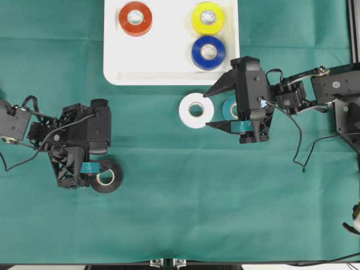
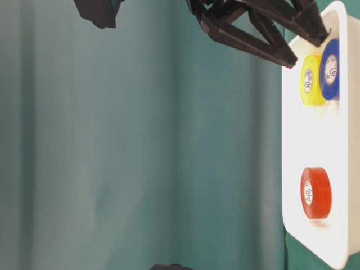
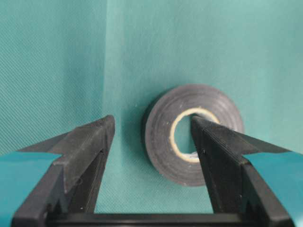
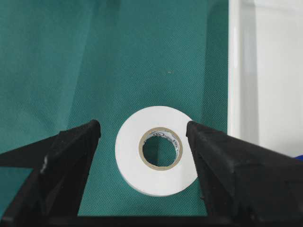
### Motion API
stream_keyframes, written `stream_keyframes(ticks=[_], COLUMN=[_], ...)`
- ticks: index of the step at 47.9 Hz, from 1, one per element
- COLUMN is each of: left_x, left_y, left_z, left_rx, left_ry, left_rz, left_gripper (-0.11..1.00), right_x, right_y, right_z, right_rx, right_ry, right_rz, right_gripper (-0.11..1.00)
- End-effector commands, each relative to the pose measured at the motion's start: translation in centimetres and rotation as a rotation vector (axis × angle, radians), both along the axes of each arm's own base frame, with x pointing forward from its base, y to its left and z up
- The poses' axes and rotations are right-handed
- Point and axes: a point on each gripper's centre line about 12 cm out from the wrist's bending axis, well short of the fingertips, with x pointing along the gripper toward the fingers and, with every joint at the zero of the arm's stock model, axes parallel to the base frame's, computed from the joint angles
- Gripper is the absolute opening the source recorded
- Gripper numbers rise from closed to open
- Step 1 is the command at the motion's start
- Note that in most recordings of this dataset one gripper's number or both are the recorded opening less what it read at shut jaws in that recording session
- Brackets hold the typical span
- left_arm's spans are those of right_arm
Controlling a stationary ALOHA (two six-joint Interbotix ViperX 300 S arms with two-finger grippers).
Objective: Put the tape alternately from left to right into the white case.
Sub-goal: 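Lower the left gripper into the black roll's core and close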
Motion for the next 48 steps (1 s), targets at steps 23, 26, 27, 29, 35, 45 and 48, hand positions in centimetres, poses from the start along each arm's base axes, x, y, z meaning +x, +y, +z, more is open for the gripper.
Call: stream_keyframes(ticks=[23,26,27,29,35,45,48], left_x=[1.1,1.2,1.1,1.1,1.0,1.0,1.0], left_y=[-2.4,-2.4,-2.4,-2.3,-2.3,-2.3,-2.3], left_z=[-0.8,-1.2,-1.4,-1.7,-2.4,-3.5,-3.7], left_rx=[-0.010,-0.005,-0.004,-0.001,0.006,0.017,0.020], left_ry=[-0.021,-0.010,-0.005,0.004,0.025,0.058,0.065], left_rz=[-0.052,-0.054,-0.054,-0.054,-0.054,-0.054,-0.055], left_gripper=[0.98,0.98,0.98,0.98,0.98,0.98,0.98], right_x=[0.3,0.3,0.3,0.3,0.3,0.4,0.4], right_y=[0.2,0.2,0.2,0.2,0.2,0.3,0.3], right_z=[0.7,0.8,0.7,0.7,0.6,0.5,0.6], right_rx=[0.008,0.008,0.008,0.008,0.008,0.012,0.012], right_ry=[-0.036,-0.037,-0.036,-0.034,-0.033,-0.037,-0.040], right_rz=[0.011,0.013,0.013,0.013,0.014,0.018,0.019], right_gripper=[0.79,0.79,0.79,0.79,0.79,0.79,0.79])
